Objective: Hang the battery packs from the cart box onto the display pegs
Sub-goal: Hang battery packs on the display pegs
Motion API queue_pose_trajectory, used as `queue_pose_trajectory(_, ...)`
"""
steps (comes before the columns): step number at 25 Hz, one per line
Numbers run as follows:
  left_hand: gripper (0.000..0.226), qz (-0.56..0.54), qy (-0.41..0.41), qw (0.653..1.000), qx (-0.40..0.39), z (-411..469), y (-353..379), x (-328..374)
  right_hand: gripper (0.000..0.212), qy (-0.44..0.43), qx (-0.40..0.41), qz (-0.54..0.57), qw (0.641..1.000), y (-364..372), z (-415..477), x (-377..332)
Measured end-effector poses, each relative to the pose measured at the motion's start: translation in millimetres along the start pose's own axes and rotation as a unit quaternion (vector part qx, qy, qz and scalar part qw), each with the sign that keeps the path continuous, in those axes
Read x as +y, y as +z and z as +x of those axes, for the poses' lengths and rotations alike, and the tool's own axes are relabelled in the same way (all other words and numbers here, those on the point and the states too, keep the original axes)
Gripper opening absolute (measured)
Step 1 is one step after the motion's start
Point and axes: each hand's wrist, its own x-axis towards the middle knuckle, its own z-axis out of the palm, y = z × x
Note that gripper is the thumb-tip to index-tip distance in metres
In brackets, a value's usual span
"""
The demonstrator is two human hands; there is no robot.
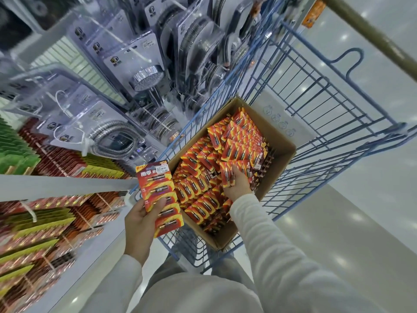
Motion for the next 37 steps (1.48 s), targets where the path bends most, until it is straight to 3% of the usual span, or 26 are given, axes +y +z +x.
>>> queue_pose_trajectory(2,0.022,-0.023,0.008,1.000,-0.002,-5,3,5,0.052,0.027,-0.015,0.128,0.991,-5,-8,10)
queue_pose_trajectory(4,0.025,-0.047,0.022,0.999,0.004,-15,4,10,0.037,0.051,-0.036,0.279,0.958,-11,-26,11)
queue_pose_trajectory(7,0.023,-0.081,0.033,0.996,0.025,-32,1,14,0.061,0.073,-0.105,0.394,0.910,-17,-44,12)
queue_pose_trajectory(13,0.028,-0.145,0.078,0.984,0.071,-73,-30,25,0.049,-0.078,-0.207,0.244,0.944,-17,-101,-26)
queue_pose_trajectory(20,0.038,-0.239,0.142,0.956,0.097,-115,-97,41,0.036,-0.210,-0.278,0.164,0.923,13,-181,-81)
queue_pose_trajectory(27,0.029,-0.287,0.186,0.933,0.116,-153,-208,41,0.030,-0.262,-0.297,0.162,0.904,113,-265,-105)
queue_pose_trajectory(37,0.030,-0.345,0.207,0.905,0.141,-188,-356,34,0.040,-0.271,-0.286,0.162,0.905,256,-355,-133)
